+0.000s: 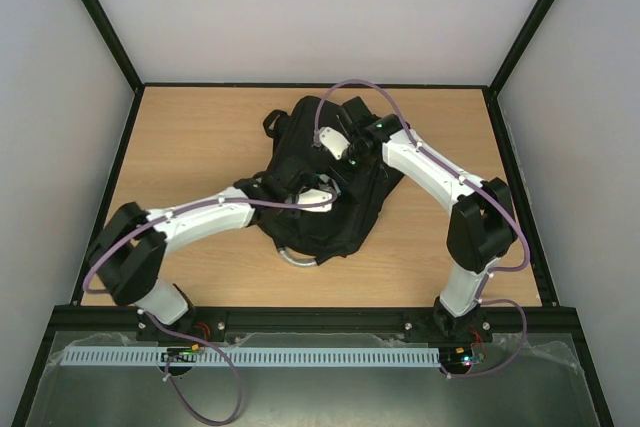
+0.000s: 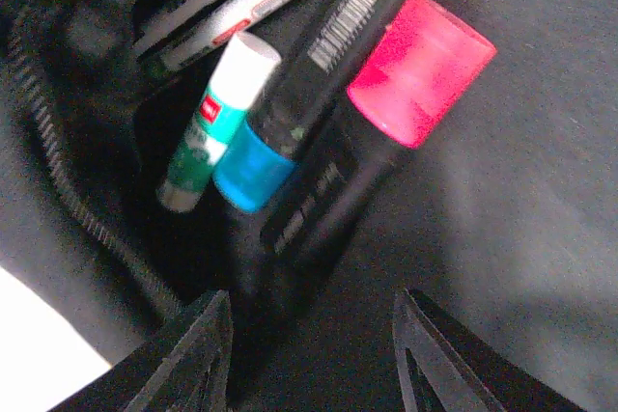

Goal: Pack the student bag
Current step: Place the stationery in the student bag, then adjust the student bag at the center of the board, then zip the student bag at the center of the board.

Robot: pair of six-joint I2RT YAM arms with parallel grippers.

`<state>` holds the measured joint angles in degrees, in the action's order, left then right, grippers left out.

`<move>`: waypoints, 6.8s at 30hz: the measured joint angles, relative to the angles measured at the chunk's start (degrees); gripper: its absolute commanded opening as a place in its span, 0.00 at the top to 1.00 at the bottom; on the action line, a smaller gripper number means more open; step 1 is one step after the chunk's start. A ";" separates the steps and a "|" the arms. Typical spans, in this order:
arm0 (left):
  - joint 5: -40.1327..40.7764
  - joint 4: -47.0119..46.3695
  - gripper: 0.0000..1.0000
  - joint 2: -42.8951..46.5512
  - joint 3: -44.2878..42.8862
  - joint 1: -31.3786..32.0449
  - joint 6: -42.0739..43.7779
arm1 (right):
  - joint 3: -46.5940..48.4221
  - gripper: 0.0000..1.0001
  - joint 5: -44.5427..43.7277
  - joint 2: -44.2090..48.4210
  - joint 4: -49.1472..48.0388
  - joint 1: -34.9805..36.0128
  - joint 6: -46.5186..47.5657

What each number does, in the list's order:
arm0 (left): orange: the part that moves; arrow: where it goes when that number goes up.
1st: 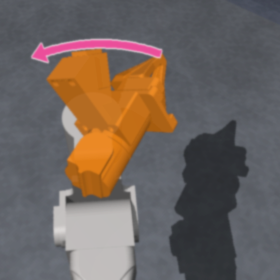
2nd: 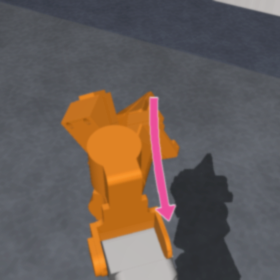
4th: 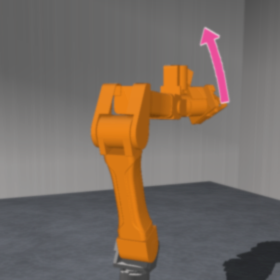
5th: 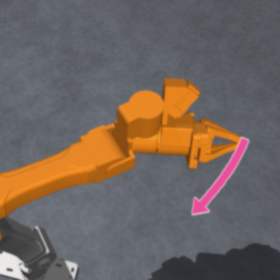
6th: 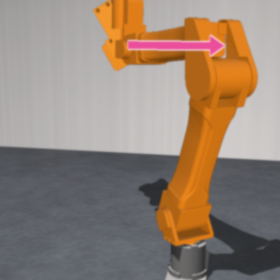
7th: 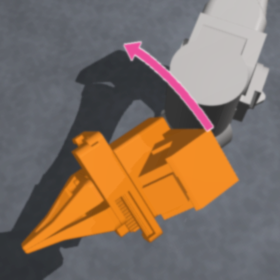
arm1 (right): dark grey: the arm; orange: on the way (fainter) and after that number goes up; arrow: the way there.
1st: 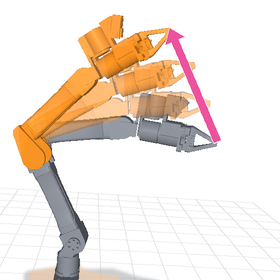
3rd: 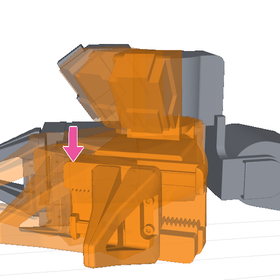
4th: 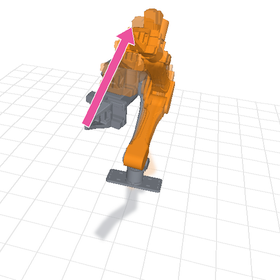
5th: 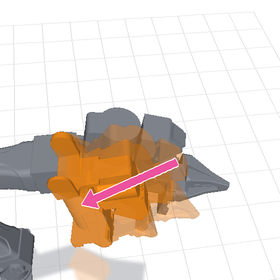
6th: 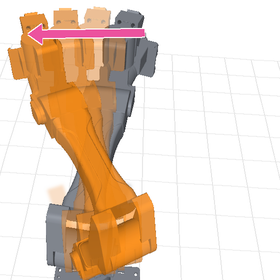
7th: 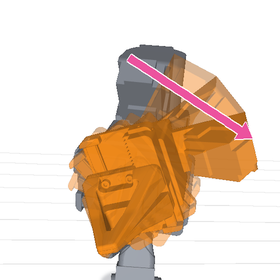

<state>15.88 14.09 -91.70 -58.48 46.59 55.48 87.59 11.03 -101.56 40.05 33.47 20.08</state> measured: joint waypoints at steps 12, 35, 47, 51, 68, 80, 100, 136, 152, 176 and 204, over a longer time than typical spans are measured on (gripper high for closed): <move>-10.95 15.76 0.37 20.06 3.80 -8.66 -15.61 | -1.55 0.99 0.00 0.00 -1.05 0.15 0.02; -66.05 30.49 0.37 -4.24 -2.25 -40.39 -40.48 | -4.94 0.15 -8.07 -2.80 -2.86 5.95 1.33; -63.60 29.00 0.61 -5.57 -2.25 -37.48 -41.90 | 1.20 0.27 -18.03 -12.22 -3.34 9.33 -0.04; -62.03 28.50 0.74 -6.23 -2.25 -37.22 -41.72 | 2.32 0.29 -22.95 -13.79 -3.93 10.08 -0.09; -61.24 27.02 0.98 -7.61 -2.89 -36.83 -41.07 | 3.52 0.33 -37.70 -15.15 -10.78 9.42 2.12; -61.61 30.73 0.98 -7.39 -5.81 -36.74 -39.45 | 8.72 0.14 -14.62 -10.47 -0.26 6.01 5.90; -75.63 40.87 0.98 -6.34 -42.14 -35.26 -44.54 | 30.93 0.10 0.26 -2.12 7.61 -5.16 3.43; -64.52 32.85 0.45 -11.96 -14.01 -37.31 -43.36 | -4.07 0.68 -12.87 -11.02 -2.05 -0.85 1.75; -65.02 25.22 0.80 -17.18 -11.52 -28.57 -44.26 | 14.93 0.76 2.38 -10.51 5.44 -1.57 6.73; -68.19 23.39 0.63 -12.85 -7.37 -27.34 -44.52 | -1.16 0.67 -0.33 -9.22 -1.66 -1.55 1.75; -69.61 24.83 0.98 -21.75 -14.86 -19.06 -47.06 | -20.00 0.67 -5.77 10.40 -0.81 -6.21 3.41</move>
<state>-53.74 38.92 -113.45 -73.34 27.53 8.43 67.59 5.26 -91.15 39.24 27.27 23.49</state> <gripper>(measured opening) 0.048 0.296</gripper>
